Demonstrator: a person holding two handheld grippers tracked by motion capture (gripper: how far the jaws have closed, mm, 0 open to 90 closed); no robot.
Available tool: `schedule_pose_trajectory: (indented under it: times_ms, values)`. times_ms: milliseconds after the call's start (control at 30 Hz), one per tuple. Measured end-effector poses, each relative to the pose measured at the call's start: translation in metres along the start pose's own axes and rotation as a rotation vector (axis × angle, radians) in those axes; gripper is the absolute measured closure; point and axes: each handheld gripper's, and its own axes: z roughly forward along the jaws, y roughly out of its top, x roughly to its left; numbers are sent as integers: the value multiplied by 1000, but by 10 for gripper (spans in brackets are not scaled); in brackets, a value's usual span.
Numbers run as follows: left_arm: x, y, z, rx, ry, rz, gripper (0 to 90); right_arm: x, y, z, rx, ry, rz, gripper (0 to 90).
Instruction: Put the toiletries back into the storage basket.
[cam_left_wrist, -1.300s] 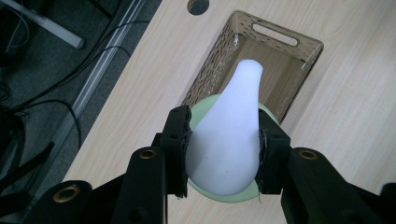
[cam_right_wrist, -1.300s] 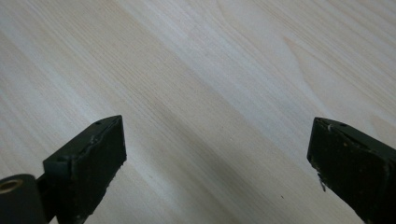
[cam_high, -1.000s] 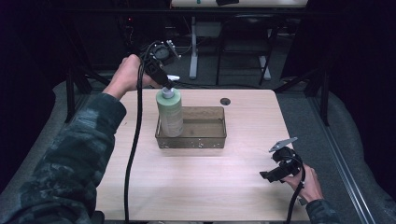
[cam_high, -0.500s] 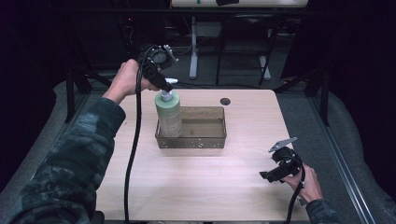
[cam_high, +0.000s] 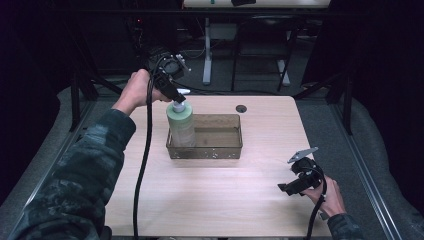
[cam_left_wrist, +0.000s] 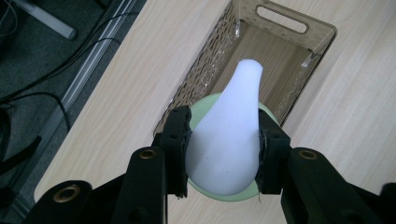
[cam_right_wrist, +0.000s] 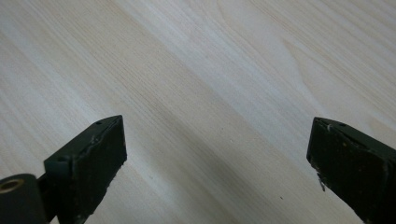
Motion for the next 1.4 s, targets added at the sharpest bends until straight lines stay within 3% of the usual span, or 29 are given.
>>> schedule_pose_trajectory:
  times_ms: [900, 1400]
  values:
    - [-2, -8, 17, 40, -22, 32, 631, 0, 0, 1, 4, 3, 6, 48]
    - [0, -12, 19, 59, -40, 22, 630, 0, -1, 1, 0, 1, 4, 49]
